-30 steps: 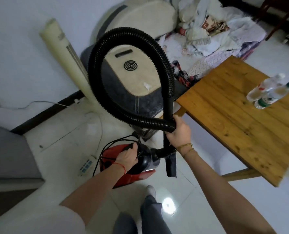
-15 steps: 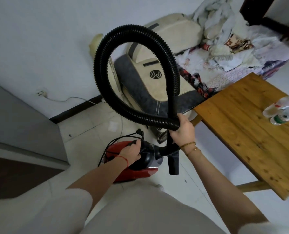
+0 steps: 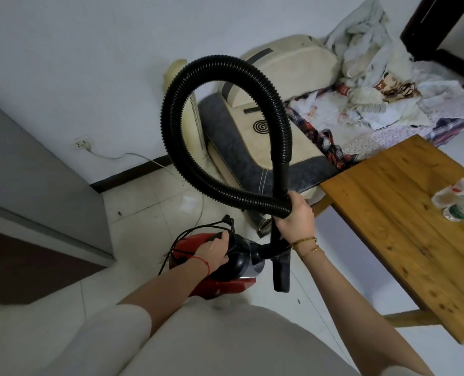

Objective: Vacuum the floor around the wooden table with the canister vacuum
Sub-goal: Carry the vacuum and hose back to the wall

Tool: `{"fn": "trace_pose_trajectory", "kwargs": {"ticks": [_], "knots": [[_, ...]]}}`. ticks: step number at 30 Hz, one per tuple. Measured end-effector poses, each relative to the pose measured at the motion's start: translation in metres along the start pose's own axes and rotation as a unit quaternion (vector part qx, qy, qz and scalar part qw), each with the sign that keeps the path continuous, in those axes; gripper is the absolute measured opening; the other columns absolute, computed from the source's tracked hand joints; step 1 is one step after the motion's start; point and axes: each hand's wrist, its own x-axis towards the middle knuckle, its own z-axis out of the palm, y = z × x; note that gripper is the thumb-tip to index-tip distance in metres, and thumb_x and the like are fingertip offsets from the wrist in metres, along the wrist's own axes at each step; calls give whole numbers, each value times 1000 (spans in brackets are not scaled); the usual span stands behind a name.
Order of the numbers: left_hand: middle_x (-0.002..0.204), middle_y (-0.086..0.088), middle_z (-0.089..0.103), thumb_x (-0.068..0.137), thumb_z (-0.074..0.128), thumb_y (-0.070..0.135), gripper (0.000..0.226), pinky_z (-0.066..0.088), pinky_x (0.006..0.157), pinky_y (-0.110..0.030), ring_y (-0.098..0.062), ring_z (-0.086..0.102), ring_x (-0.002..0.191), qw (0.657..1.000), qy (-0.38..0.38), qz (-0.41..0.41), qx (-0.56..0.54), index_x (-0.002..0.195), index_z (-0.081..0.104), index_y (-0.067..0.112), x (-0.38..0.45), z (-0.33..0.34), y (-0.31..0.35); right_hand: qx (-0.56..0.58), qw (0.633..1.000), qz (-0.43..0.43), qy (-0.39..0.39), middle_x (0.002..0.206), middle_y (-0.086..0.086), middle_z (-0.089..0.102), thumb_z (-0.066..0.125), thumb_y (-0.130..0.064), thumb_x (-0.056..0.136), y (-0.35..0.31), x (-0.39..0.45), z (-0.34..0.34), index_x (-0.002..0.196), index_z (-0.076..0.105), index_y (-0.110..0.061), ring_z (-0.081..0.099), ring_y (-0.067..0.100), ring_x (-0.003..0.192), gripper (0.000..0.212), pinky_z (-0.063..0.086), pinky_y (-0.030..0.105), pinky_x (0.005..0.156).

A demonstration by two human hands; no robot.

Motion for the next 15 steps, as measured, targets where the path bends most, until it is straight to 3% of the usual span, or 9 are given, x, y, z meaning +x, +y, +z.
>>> {"fn": "trace_pose_trajectory", "kwargs": {"ticks": [10,15], "knots": [[116,-17,61,94,50,16,67,52,81,-38,-31,63,99,993,44,-101,-49,147,12,3,-47,21,-21,22,992,-96,-79,102,7,60,71,-14,73,-29,4,28,110,56,-11,61,26,90,40,55,40,76],[112,-16,62,94,52,18,67,50,75,-36,-31,64,95,977,78,-183,-72,147,14,2,-88,45,-38,55,976,-158,-136,102,9,62,71,-11,73,-62,-7,53,109,57,-9,62,28,91,38,53,37,78]]}}
